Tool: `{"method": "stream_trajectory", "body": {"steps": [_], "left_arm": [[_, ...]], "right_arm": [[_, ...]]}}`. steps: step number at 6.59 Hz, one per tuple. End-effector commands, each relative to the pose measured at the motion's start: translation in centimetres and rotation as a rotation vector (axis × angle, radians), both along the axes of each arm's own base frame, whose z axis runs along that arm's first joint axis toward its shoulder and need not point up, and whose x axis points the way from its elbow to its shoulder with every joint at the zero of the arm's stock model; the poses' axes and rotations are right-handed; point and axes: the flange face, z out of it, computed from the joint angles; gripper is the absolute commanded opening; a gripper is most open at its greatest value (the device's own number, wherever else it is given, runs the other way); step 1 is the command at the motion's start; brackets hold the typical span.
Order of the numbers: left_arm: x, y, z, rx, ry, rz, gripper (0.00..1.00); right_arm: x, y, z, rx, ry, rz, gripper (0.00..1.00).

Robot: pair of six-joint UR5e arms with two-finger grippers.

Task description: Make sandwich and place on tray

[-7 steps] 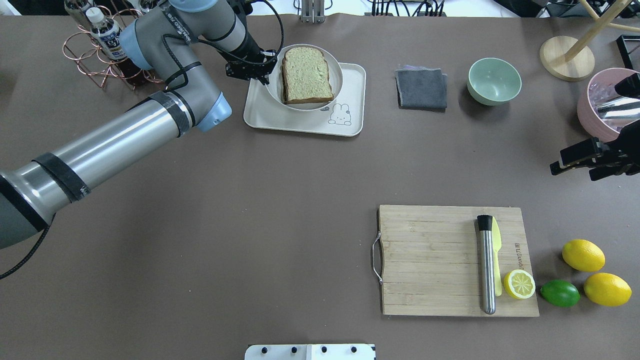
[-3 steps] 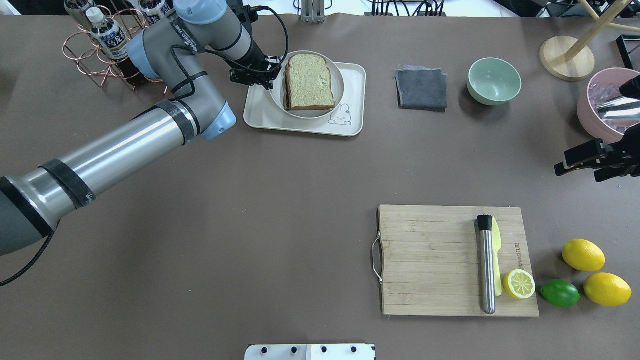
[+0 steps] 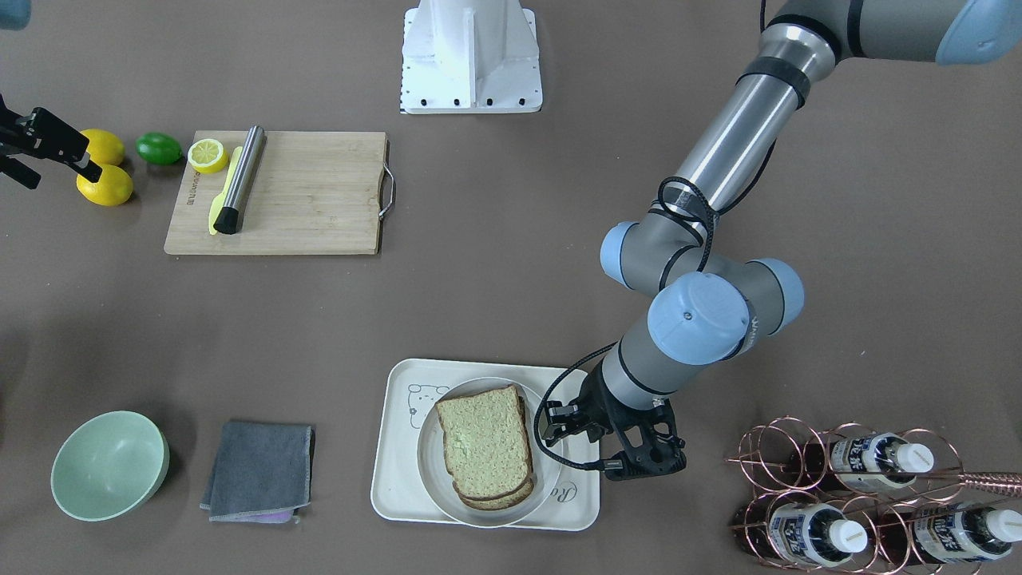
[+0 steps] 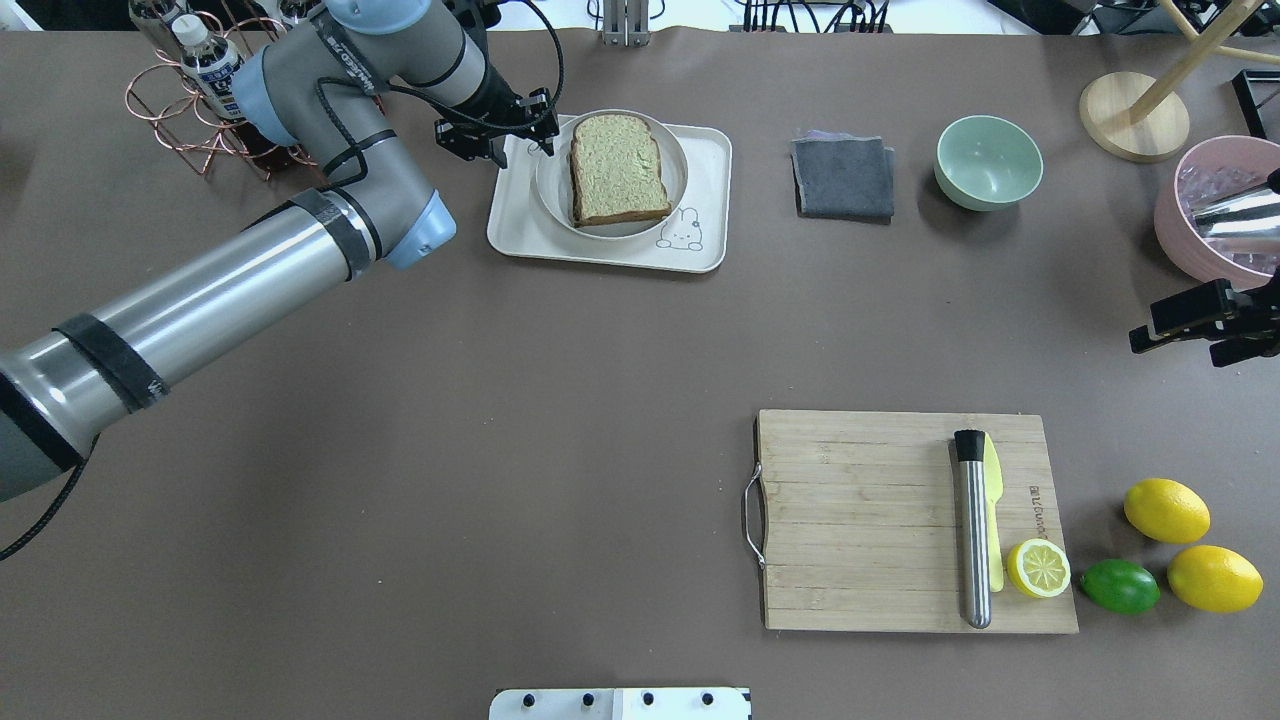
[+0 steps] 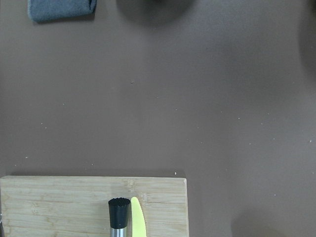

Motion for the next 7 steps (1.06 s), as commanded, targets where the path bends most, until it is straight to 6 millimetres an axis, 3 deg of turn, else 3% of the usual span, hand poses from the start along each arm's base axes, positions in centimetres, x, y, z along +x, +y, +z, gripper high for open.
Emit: {"method": "stream_trajectory", "body": {"steps": [1,2,3,4,5,6,7], "left_arm": [[-7.3,3.4,2.0,-0.011,0.017,-0.039,0.76],[-9.3,4.3,0.8,-0.047,-0.005,-0.026,0.76],[-13.7,6.0,5.1,0.007,-0.019,0.048,0.76],[-20.2,6.6,10.2,0.108,-0.055,0.127,0.79],[-26.9,6.4,13.3,0.157,-0.081,0.151,0.86],[-31.8,8.8,17.6,0.191,-0.142,0.183,0.89],[-37.6,11.4,20.1,0.228,-0.206,0.212,0.89]], "right_arm": [[1.7,-0.5,0.6,0.036,0.028,0.030,1.00],[3.1,-0.7,1.5,0.056,0.041,0.035,1.00],[4.9,-0.5,2.9,0.072,0.058,0.040,1.00],[6.9,-0.6,5.0,0.103,0.079,0.027,1.00],[8.0,-1.1,8.0,0.124,0.105,-0.006,1.00],[9.9,-1.4,11.5,0.143,0.136,-0.031,1.00],[12.3,-1.6,14.6,0.168,0.164,-0.045,1.00]]}}
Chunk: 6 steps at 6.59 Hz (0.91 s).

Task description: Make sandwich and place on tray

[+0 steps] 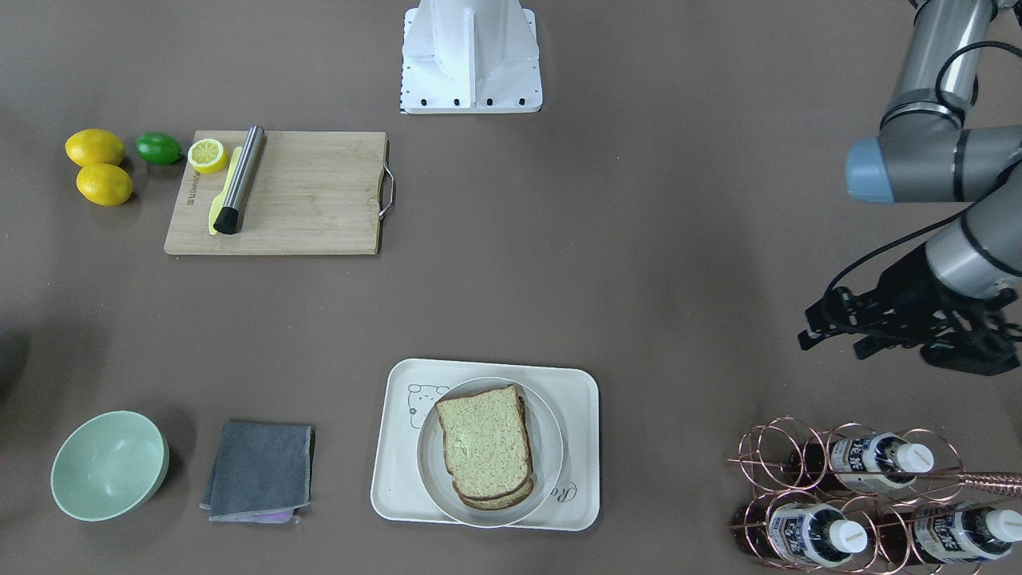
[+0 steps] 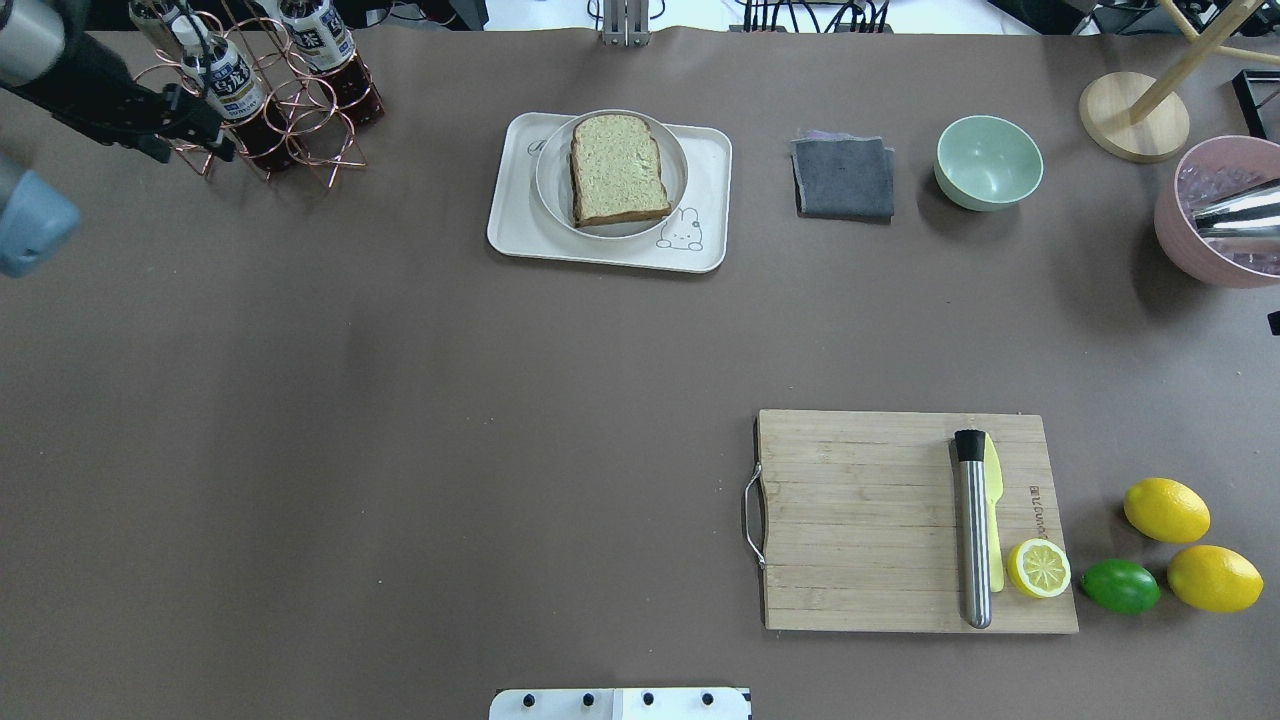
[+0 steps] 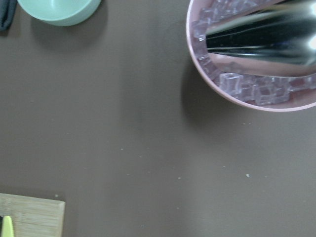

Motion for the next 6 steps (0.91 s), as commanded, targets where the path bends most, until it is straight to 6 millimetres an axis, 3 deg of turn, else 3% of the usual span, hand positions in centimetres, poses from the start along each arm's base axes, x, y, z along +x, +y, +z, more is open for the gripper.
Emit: {"method": "stream_trajectory", "body": {"steps": [1,3,4,6], "left_arm": [[-9.7,5.6,3.4,0.052,-0.122,0.096,0.92],[-15.4,11.9,2.8,0.025,-0.184,0.142,0.96],[-18.8,13.7,5.3,0.064,-0.201,0.160,0.96],[-20.8,16.4,9.5,0.084,-0.220,0.221,0.97]], "right_arm": [[5.2,0.0,5.4,0.037,0.114,-0.030,1.00],[9.2,1.0,7.0,0.036,0.172,-0.088,1.00],[9.4,1.1,7.3,0.028,0.184,-0.086,1.00],[9.5,1.5,7.3,0.026,0.197,-0.084,1.00]]}}
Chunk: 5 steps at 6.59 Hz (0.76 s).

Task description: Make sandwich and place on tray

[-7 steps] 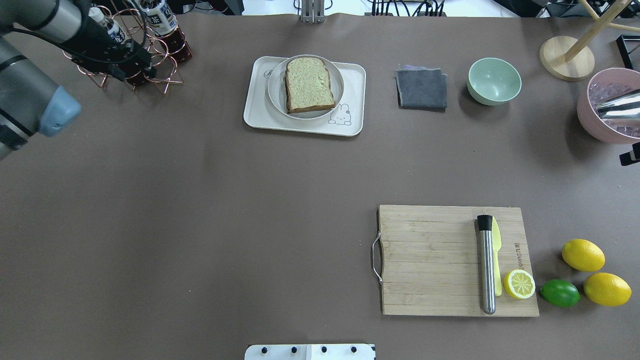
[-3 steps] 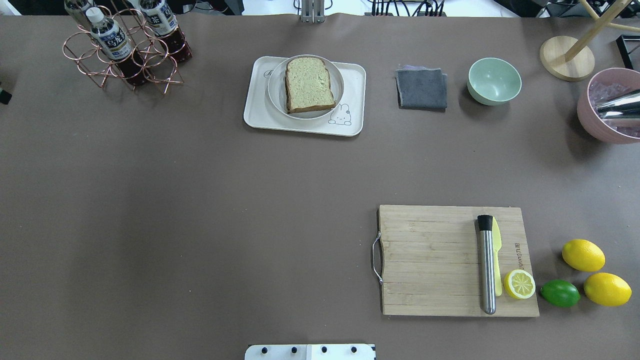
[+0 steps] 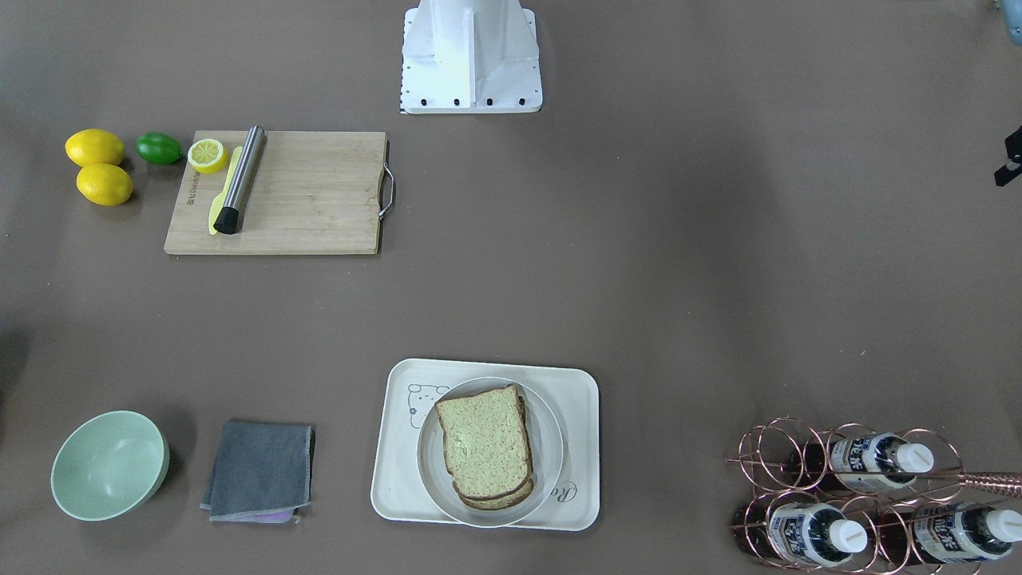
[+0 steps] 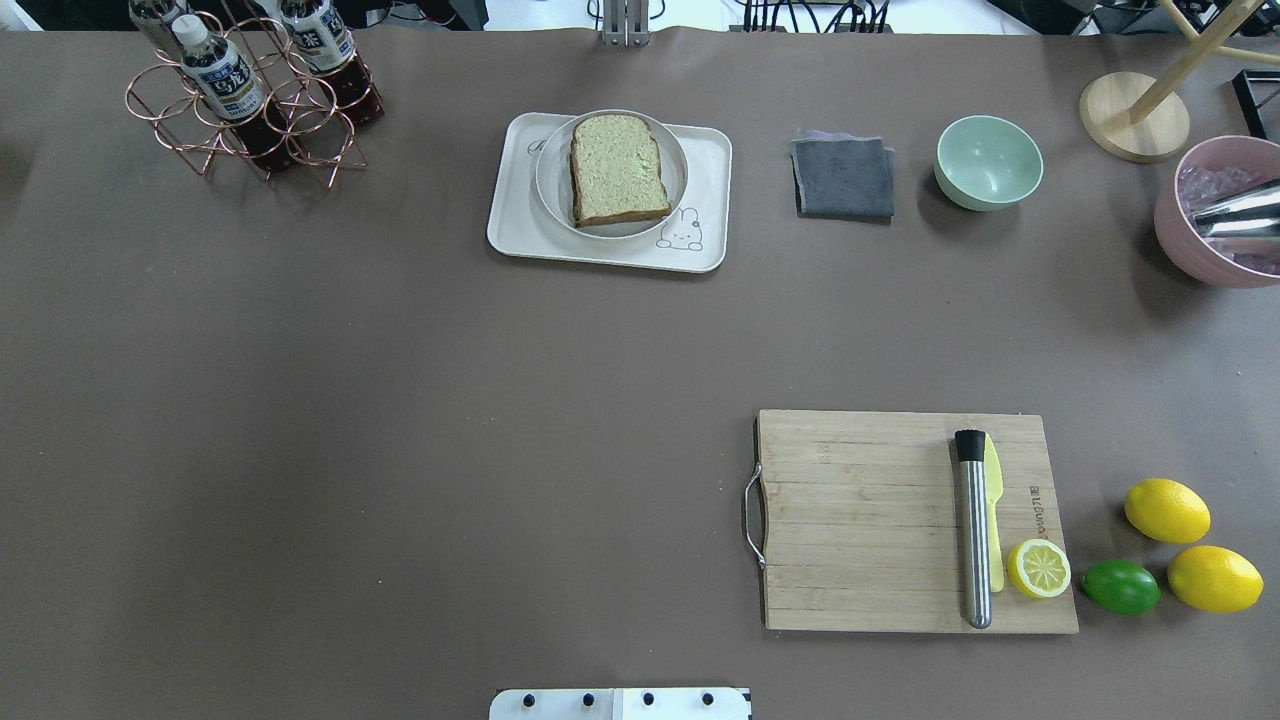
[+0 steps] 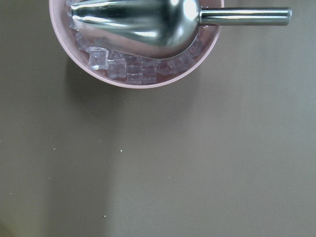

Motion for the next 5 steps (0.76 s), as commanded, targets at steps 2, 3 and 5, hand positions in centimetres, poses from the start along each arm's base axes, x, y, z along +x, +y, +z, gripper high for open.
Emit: {"method": "stream_trajectory", "body": {"steps": [2,3,5], "left_arm": [[-3.9,5.7,6.4,-0.022,-0.045,0.037,0.97],[-4.2,5.7,6.4,-0.030,-0.043,0.022,0.97],[-4.3,5.6,5.3,-0.013,-0.047,0.013,0.97]], "right_arm": [[0.1,0.3,0.3,-0.003,0.004,-0.001,1.00],[0.1,0.5,0.4,-0.005,0.004,0.000,1.00],[0.1,0.6,0.6,-0.012,0.001,0.006,1.00]]}}
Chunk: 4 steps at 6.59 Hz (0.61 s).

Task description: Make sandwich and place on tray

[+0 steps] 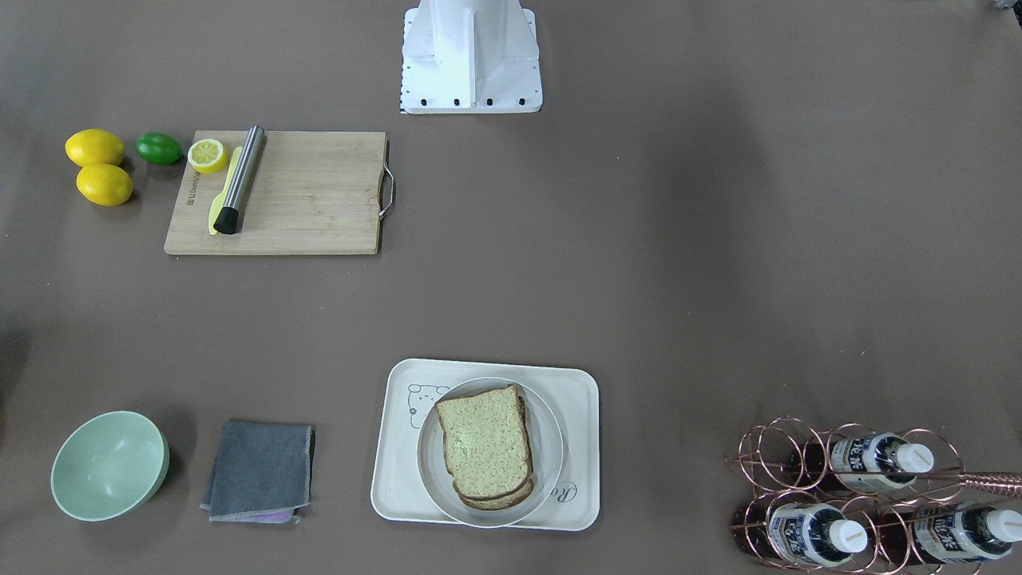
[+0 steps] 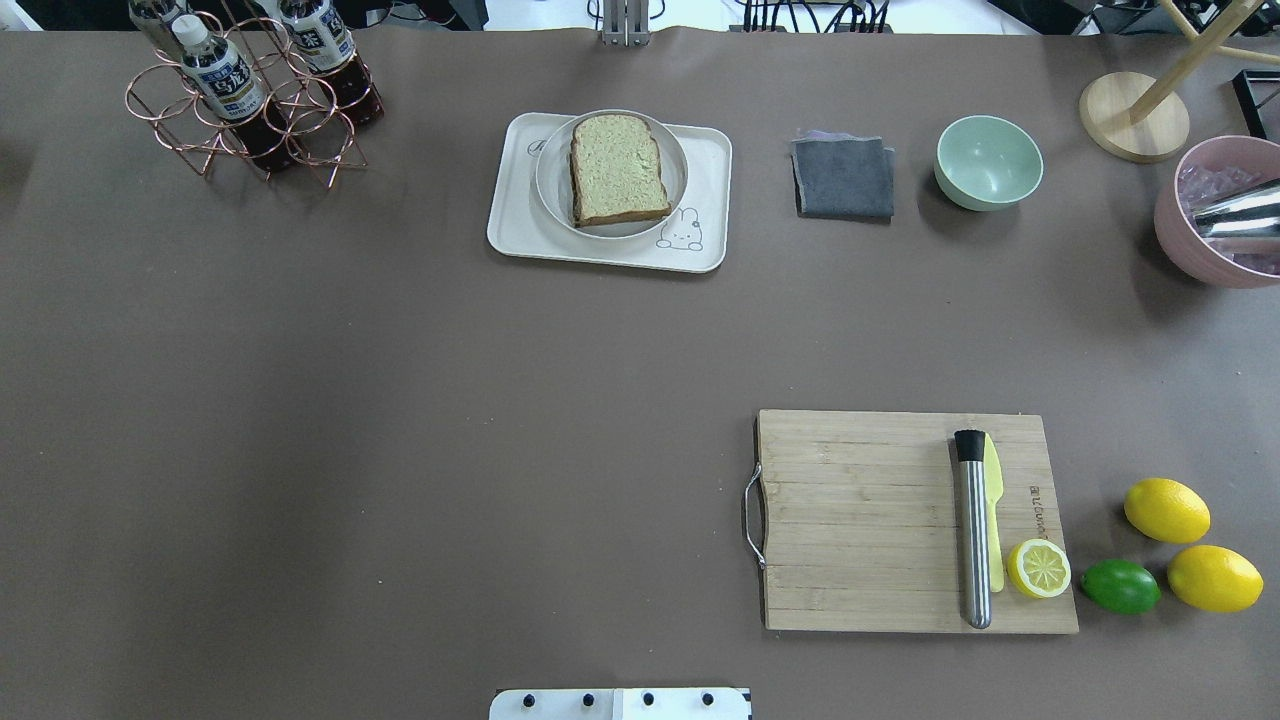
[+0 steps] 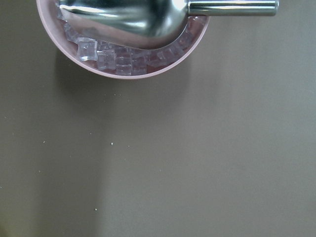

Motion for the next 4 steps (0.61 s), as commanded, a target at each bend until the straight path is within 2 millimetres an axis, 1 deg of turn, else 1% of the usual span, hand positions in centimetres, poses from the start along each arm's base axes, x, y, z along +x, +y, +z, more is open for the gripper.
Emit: {"method": "stream_trajectory", "body": {"steps": [1,2,4], "left_arm": [[-0.09,-0.44,-0.84,0.004,-0.002,-0.019,0.97],[-0.29,-0.38,-1.59,0.020,-0.002,-0.024,0.97],[-0.17,-0.51,-0.84,0.005,0.005,-0.022,0.97]], "right_arm": [[-0.03,0.03,0.28,0.003,0.004,-0.007,1.00],[0.01,0.13,0.42,-0.002,0.001,-0.005,1.00],[-0.10,0.06,0.38,-0.002,-0.005,-0.006,1.00]]}}
